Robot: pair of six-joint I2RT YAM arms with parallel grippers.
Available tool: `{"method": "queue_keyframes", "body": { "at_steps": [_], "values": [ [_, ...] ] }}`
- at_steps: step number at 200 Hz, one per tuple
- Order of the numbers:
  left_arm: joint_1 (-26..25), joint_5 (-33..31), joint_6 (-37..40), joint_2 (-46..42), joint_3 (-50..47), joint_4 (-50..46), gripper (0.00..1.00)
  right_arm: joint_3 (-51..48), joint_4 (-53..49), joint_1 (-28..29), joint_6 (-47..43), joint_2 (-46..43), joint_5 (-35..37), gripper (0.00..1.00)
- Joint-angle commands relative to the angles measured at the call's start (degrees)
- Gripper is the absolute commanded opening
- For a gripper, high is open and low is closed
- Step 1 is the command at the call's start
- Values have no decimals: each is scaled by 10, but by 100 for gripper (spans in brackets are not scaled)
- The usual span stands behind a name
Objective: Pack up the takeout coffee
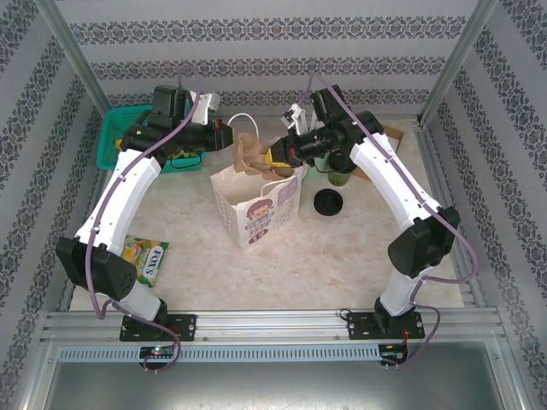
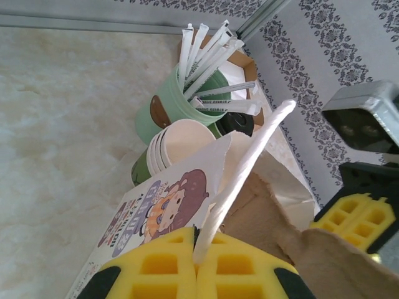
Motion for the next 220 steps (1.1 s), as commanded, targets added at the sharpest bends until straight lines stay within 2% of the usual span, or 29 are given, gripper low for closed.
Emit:
{"method": "queue_keyframes", "body": {
  "at_steps": [1,65,88,119,149,220],
  "values": [
    [4,23,-14,-7,18,-27,0,-19,-40,12,2,-45,43,0],
    [4,87,-17,-18,14,-34,0,-106,-79,64,49,-119,179,0],
    [4,126,-11,-10,14,-28,0,-105,-80,91,64,-117,262,0],
    [3,166,-12,4,17,-17,0,-89,-81,114,58,-88,334,0],
    [2,173,-1,11,28,-29,0,-68,-85,129,18,-57,336,0],
    [3,116,-31,27,49,-24,0,-13,-140,150,-64,-4,368,0]
  ]
}}
